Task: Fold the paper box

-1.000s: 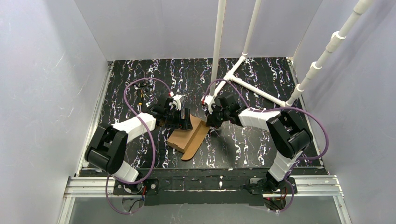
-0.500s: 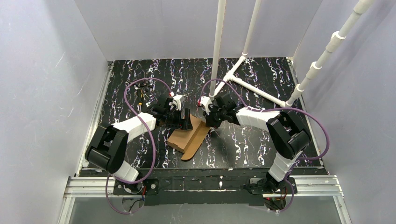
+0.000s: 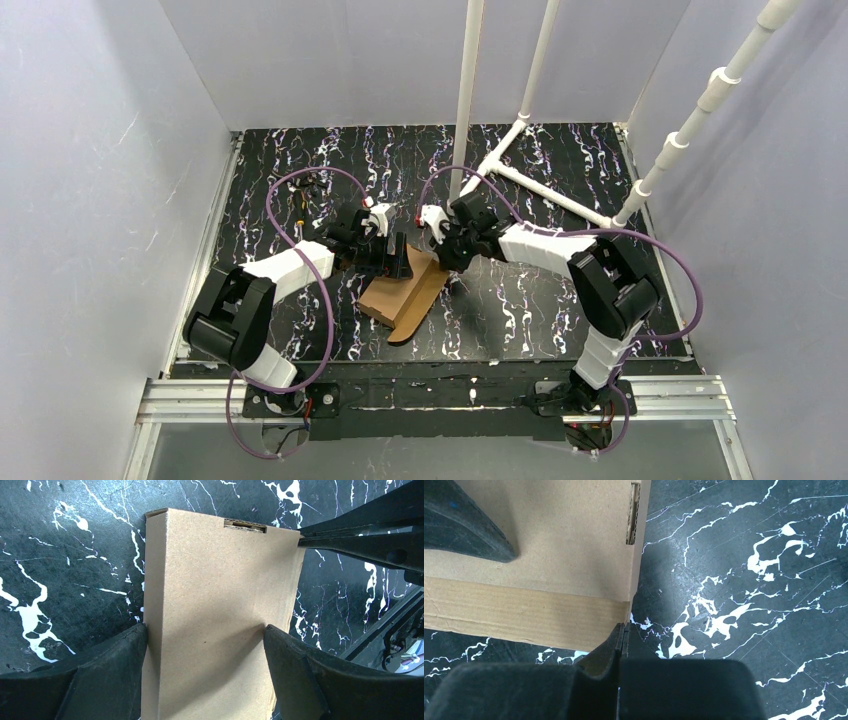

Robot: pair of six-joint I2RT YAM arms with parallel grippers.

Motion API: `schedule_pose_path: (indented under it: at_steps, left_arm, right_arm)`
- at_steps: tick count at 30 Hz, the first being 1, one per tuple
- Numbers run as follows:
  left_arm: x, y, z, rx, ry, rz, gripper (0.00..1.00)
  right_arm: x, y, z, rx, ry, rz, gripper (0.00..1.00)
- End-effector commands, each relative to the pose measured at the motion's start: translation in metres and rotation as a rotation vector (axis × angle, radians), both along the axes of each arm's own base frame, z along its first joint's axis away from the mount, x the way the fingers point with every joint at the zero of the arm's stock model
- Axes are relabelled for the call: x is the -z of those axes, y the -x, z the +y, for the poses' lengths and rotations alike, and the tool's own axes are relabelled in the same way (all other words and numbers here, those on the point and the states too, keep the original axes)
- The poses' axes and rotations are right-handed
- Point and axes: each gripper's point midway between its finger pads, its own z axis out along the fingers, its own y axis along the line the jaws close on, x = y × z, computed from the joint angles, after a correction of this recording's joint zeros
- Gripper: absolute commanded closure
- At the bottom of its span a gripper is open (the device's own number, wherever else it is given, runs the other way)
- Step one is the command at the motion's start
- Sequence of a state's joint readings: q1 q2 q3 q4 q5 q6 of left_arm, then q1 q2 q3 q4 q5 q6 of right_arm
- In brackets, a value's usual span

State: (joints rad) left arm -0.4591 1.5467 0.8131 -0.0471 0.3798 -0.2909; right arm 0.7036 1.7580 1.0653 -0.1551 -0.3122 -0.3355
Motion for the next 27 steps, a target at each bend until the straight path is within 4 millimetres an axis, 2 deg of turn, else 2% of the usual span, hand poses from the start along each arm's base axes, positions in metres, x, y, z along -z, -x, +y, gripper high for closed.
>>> schedule_pose_path:
  at_steps: [1, 8, 16, 27]
  left_arm:
    - [0.007, 0.012, -0.006, 0.053, 0.011, 0.050, 0.19]
    - [0.006, 0.013, -0.009, 0.064, 0.030, 0.060, 0.19]
    - [0.007, 0.013, -0.011, 0.056, 0.040, 0.070, 0.19]
    - [0.008, 0.009, -0.012, 0.011, 0.043, 0.081, 0.18]
  right_arm:
    - [-0.018, 0.004, 0.026, -0.047, -0.057, 0.027, 0.99]
    - [-0.015, 0.002, 0.033, -0.048, -0.038, 0.047, 0.99]
    - [-0.024, -0.011, 0.042, -0.035, -0.033, 0.039, 0.99]
    - [-0.016, -0.013, 0.050, -0.088, 0.010, 0.045, 0.99]
